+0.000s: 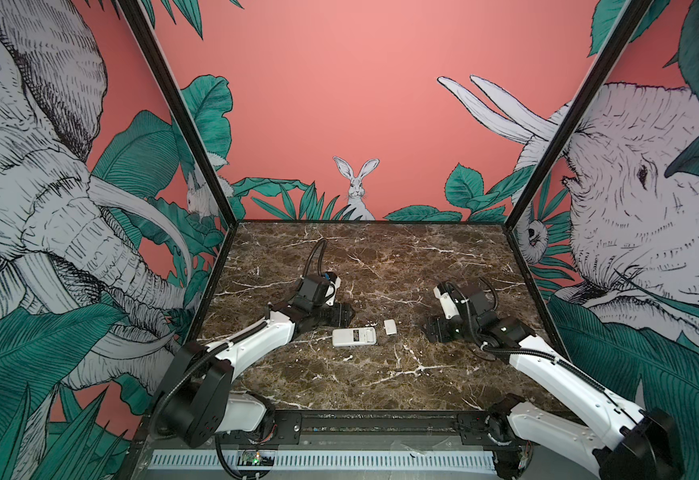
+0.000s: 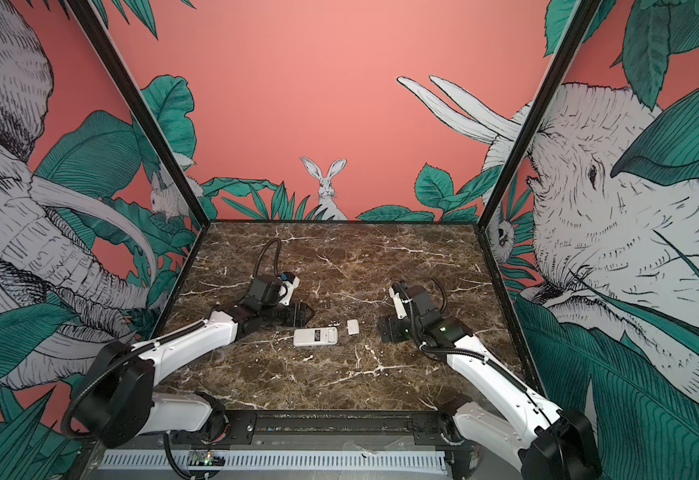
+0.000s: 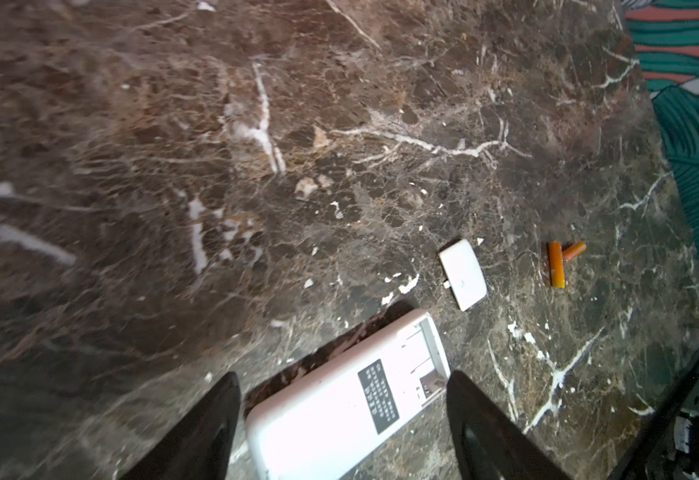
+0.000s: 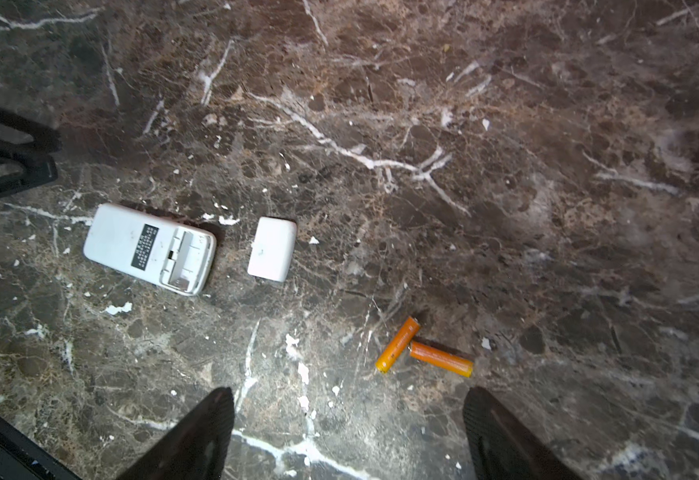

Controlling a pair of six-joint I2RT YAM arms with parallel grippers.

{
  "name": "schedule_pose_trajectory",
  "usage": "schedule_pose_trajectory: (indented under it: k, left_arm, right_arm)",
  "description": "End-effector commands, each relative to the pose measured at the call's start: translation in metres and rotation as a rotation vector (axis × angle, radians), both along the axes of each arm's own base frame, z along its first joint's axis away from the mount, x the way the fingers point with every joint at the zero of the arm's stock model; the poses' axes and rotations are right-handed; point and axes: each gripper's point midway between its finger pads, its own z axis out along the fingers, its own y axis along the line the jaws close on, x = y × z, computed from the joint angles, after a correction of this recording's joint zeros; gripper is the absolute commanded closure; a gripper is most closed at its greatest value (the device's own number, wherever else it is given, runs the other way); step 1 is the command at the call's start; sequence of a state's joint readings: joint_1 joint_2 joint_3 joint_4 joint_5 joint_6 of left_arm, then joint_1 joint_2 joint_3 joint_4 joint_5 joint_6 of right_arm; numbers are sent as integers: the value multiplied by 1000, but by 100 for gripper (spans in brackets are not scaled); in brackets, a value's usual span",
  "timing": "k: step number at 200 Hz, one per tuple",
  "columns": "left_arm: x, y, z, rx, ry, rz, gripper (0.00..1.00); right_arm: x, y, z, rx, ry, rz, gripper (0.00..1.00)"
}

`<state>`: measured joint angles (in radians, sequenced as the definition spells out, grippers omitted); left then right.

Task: Load the batteries into the remote control
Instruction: 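Lower the remote onto the table with the left gripper while the right gripper withdraws, then move the right gripper over the two orange batteries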

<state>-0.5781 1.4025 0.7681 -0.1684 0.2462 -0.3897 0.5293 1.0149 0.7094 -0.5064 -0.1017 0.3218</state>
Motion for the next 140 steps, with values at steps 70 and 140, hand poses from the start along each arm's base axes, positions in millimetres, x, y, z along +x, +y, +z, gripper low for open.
schedule_pose_trajectory:
  k: [70, 140]
  left_arm:
    - [-16, -43, -40, 44, 83, -145, 25]
    - [-27, -51, -49, 18, 121, -188, 27]
  right_arm:
    - [-8, -19, -14, -122, 47, -11, 13]
    - [11, -13, -14, -175, 30, 27, 13]
